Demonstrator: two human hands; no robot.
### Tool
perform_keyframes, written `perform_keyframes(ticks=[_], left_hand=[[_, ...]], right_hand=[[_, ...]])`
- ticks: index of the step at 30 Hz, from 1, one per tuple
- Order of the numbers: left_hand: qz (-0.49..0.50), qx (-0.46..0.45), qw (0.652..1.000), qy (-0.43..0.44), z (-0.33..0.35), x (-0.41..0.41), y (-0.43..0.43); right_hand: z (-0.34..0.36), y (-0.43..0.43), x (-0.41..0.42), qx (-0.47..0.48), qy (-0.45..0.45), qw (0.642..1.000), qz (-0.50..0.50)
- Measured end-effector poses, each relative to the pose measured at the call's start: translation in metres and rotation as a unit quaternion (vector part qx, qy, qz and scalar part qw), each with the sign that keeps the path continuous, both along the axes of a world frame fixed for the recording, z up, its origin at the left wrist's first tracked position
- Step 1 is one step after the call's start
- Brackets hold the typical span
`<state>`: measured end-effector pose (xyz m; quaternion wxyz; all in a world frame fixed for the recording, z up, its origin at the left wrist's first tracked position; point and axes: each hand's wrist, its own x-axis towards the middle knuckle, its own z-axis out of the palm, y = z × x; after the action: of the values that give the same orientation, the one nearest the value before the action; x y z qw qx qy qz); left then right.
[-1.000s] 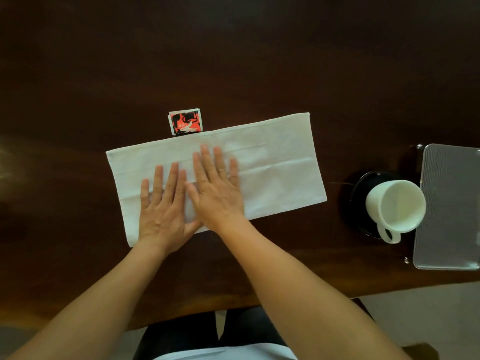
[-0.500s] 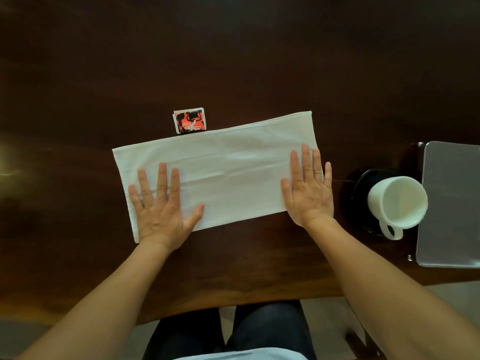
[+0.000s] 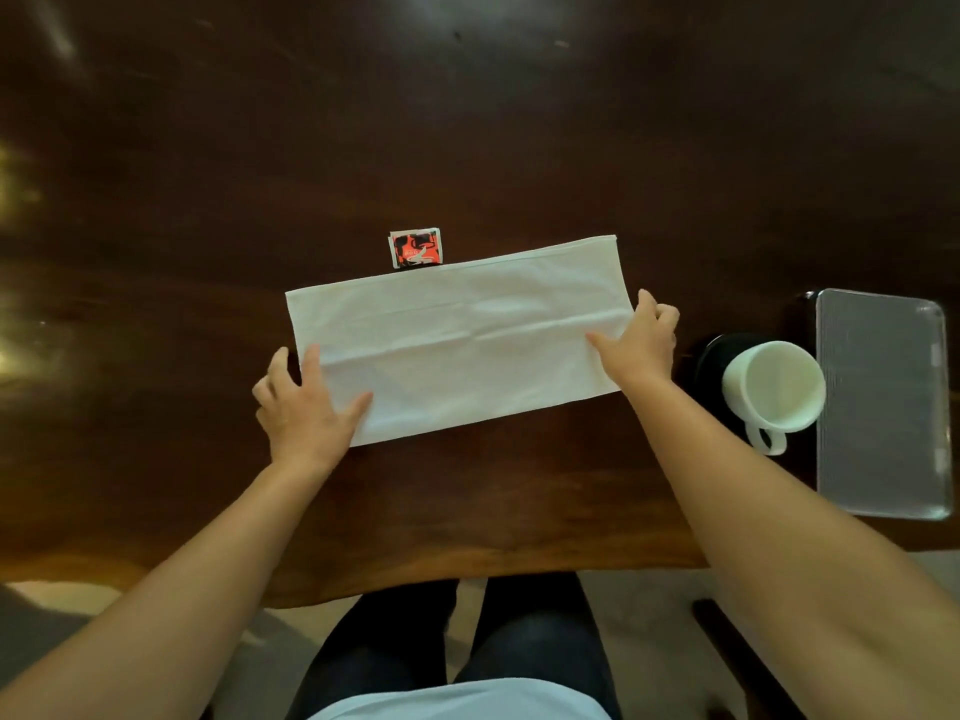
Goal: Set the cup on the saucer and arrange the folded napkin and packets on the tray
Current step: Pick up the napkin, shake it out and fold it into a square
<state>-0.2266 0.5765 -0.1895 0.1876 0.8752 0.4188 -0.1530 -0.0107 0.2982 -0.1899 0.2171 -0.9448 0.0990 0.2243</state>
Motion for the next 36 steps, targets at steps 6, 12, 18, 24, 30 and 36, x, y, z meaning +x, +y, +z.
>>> perform_keyframes(ticks=[6, 12, 18, 24, 30, 36], left_hand=[[0.243, -0.131, 0.952, -0.131, 0.016, 0.007, 0.002], [0.34, -0.229, 0.897, -0.163, 0.022, 0.021, 0.015], [0.404, -0.288, 0.846, -0.197, 0.026, 0.027, 0.028], [0.434, -0.392, 0.79, -0.186, 0.029, 0.029, 0.036], [0.424, -0.398, 0.801, -0.143, 0.021, 0.025, 0.033], [0.431, -0.414, 0.786, -0.16, 0.016, 0.016, 0.036]], right_hand=[[0.018, 0.008, 0.005, 0.142, 0.045, 0.975, -0.166], [0.031, 0.003, 0.004, 0.188, 0.096, 0.964, -0.16], [0.04, -0.004, 0.025, 0.207, 0.116, 0.957, -0.167], [0.048, 0.002, 0.036, 0.223, 0.173, 0.948, -0.146], [0.079, 0.042, 0.014, 0.17, 0.054, 0.984, 0.002], [0.093, 0.117, -0.037, 0.153, -0.006, 0.971, 0.183]])
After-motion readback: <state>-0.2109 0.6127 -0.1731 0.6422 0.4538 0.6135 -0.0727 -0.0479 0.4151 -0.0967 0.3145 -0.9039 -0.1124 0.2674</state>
